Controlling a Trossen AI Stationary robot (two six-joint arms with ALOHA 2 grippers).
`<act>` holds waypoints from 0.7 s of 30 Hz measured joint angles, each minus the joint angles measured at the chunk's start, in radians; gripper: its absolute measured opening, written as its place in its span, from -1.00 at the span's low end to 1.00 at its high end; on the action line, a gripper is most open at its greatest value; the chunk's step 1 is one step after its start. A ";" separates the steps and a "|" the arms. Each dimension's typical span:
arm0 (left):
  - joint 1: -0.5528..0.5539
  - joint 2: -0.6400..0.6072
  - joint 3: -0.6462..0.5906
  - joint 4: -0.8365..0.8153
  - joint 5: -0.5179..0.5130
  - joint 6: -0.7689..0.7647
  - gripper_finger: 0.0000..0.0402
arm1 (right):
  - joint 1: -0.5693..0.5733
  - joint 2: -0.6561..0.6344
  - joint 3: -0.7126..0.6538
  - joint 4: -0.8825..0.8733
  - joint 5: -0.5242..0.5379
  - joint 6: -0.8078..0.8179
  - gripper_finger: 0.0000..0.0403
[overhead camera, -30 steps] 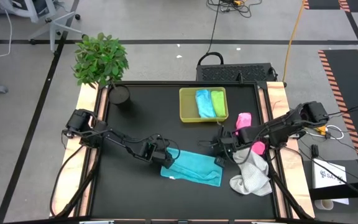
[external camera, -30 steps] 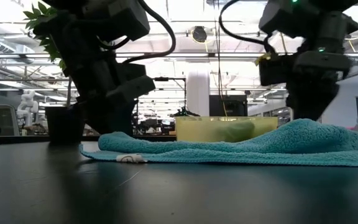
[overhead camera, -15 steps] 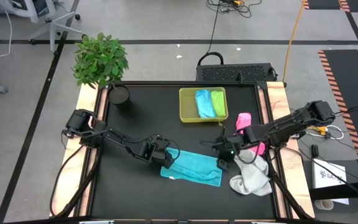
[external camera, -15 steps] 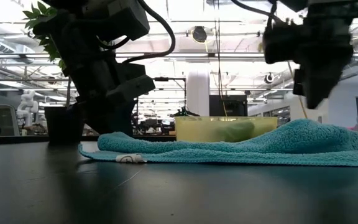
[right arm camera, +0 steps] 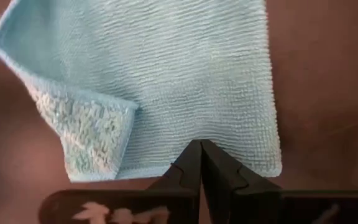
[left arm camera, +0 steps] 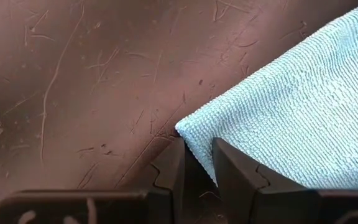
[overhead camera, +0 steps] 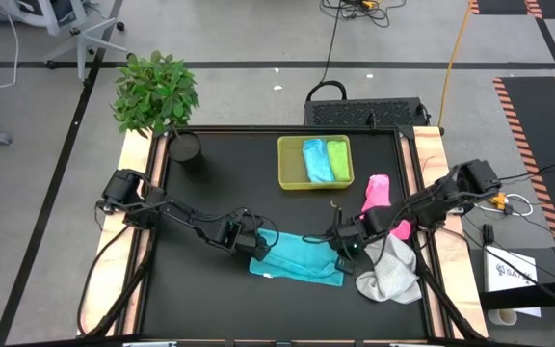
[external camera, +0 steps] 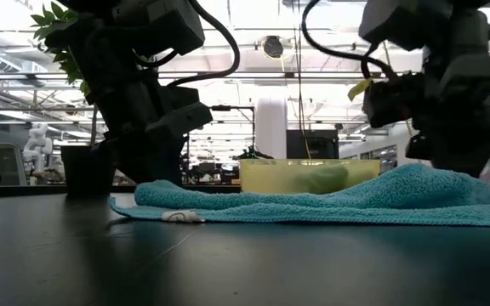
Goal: Fold microfiber towels
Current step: Fold the blue microfiber cloth
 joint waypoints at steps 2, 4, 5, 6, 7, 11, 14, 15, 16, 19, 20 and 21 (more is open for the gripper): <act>0.000 0.000 0.000 0.000 0.000 -0.005 -0.56 | -0.020 -0.001 0.000 -0.015 0.021 -0.027 -1.00; 0.000 0.000 0.000 -0.001 0.000 -0.008 -0.56 | -0.042 -0.003 0.000 -0.047 0.023 -0.066 -1.00; 0.000 0.000 0.000 -0.003 0.000 -0.011 -0.56 | -0.054 -0.004 0.000 -0.062 0.023 -0.084 -1.00; 0.000 0.000 0.000 -0.005 0.000 -0.013 -0.56 | -0.066 -0.004 0.000 -0.077 0.023 -0.104 -1.00; 0.000 0.000 0.000 -0.007 0.000 -0.016 -0.56 | -0.078 -0.004 0.000 -0.092 0.026 -0.123 -1.00; 0.000 0.000 0.001 -0.017 0.000 -0.037 -0.56 | -0.130 -0.005 0.001 -0.130 0.048 -0.193 -1.00; 0.003 0.000 0.001 -0.018 0.000 -0.037 -0.56 | -0.171 -0.005 0.001 -0.111 0.072 -0.239 -1.00; 0.006 0.000 0.001 -0.018 0.001 -0.038 -0.56 | -0.186 -0.005 0.001 -0.105 0.074 -0.250 -1.00; 0.008 0.000 0.001 -0.018 0.002 -0.039 -0.56 | -0.200 -0.004 0.001 -0.096 0.073 -0.256 -1.00; 0.017 -0.013 0.001 -0.023 0.011 -0.029 -0.56 | -0.226 -0.004 0.001 -0.091 0.071 -0.259 -1.00; 0.022 -0.018 0.001 -0.024 0.016 -0.028 -0.56 | -0.228 -0.009 0.001 -0.093 0.070 -0.259 -1.00; 0.026 -0.026 0.001 -0.025 0.017 -0.028 -0.56 | -0.228 -0.018 -0.001 -0.096 0.066 -0.259 -1.00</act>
